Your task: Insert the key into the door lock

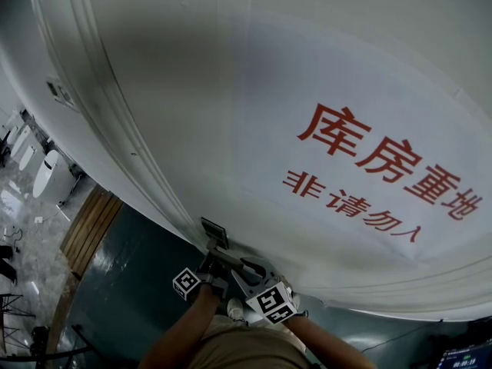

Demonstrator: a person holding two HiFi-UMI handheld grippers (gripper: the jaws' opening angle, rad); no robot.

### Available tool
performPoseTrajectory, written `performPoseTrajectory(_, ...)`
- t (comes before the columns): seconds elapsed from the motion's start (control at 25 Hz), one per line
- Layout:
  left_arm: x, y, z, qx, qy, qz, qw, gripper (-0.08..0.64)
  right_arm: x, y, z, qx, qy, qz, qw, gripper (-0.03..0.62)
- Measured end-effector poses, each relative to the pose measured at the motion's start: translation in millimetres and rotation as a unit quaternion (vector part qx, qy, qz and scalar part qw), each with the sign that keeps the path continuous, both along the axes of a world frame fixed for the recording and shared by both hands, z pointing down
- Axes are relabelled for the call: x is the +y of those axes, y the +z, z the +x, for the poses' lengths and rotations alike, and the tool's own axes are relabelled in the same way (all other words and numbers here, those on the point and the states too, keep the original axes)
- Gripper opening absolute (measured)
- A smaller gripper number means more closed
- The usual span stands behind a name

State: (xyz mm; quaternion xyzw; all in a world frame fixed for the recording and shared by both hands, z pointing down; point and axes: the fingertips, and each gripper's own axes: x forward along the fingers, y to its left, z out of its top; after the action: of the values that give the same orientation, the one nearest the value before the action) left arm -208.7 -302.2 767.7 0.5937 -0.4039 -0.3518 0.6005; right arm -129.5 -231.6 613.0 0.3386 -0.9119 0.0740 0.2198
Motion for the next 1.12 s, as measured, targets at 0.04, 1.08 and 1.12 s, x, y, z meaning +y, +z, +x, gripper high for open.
performPoseTrajectory(0.04,-0.1,0.1,-0.2,-0.004,0.0,0.001,1.0,0.032,-0.2,-0.5,0.8,-0.001,0.002,0.0,1.0,0.121)
performPoseTrajectory(1.08,-16.0,-2.4,2.5,-0.032,0.018,0.011,0.9993,0.034,1.7,-3.0,3.4,-0.002,0.019,0.002,1.0,0.121)
performPoseTrajectory(1.12,-19.3,-5.1,3.0,-0.038,0.021,0.015,0.9989,0.042,2.2,-3.4,2.9,-0.003,0.019,0.002,1.0,0.121)
